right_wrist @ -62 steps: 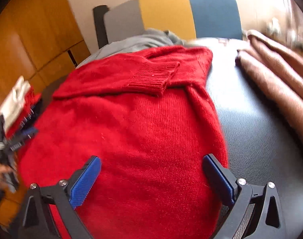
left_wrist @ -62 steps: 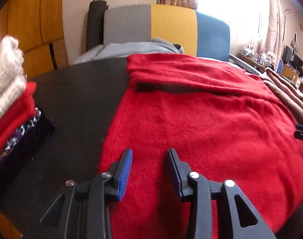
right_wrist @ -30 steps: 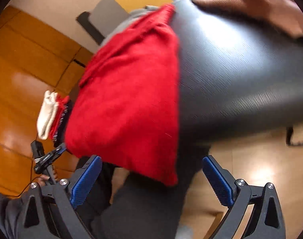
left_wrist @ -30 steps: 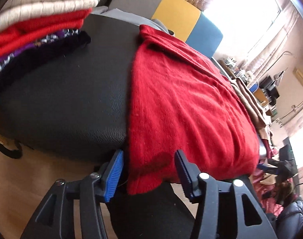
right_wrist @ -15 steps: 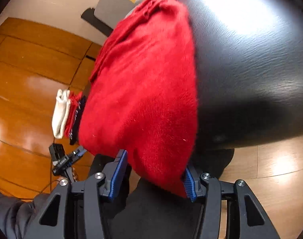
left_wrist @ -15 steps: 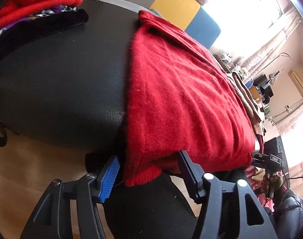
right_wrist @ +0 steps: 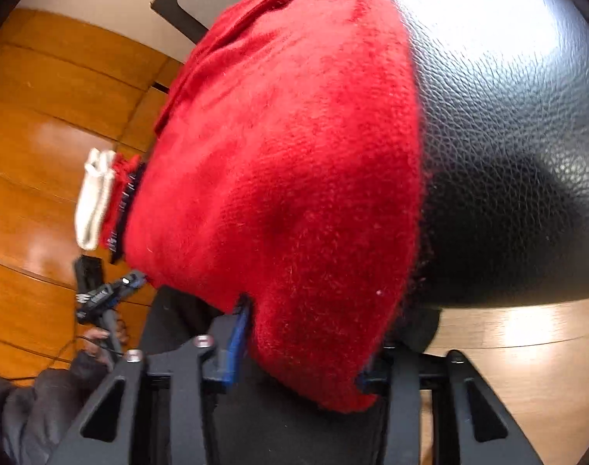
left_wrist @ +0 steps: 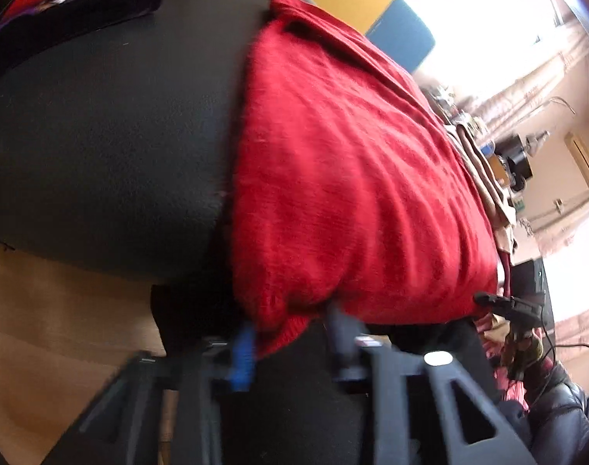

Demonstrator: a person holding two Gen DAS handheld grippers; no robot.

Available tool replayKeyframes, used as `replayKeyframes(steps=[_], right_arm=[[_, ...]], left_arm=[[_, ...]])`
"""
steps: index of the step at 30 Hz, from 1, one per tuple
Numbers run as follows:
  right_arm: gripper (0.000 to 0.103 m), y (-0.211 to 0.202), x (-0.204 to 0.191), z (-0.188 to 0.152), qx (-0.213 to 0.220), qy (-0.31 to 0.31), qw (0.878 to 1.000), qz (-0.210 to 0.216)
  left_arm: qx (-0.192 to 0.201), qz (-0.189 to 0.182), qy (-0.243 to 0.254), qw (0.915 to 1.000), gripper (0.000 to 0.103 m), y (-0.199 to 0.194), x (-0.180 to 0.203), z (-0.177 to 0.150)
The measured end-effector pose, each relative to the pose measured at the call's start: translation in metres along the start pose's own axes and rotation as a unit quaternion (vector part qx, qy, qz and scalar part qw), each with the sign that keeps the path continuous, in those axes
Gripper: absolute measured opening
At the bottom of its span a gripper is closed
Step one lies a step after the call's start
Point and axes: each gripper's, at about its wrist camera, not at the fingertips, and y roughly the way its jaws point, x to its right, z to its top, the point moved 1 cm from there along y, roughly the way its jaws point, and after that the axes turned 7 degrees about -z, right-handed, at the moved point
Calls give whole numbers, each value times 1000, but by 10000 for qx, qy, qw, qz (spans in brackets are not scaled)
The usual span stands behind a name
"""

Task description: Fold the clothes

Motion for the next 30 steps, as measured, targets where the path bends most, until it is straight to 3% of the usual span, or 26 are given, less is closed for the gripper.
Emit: replayKeyframes(steps=[1,6,10,16,20,30], right_arm=[[16,-4,-3,-1,16,-18,10000,47],[15,-31,-29,3,342,-220,9989,252],[15,-47,-51,16,620,-358,9949,716],[15,-53,-61,51,892,-247,9879,1246],[15,-60,-73,93,1267,-284,9799,1512],[15,-59,-71,236,1874,-232,9742,1234]], left_arm=[[-20,-35,15,10000,15,-1,3,0],[239,-818,76,9963,11,-22,24,10],[638,-1477,107,9869,11,-38,43,34],[1101,-2164,321,9695,7,-48,66,90],[1392,-2436,472,9587,7,-39,82,144],[1861,-2256,146,9562,7,2,56,282]])
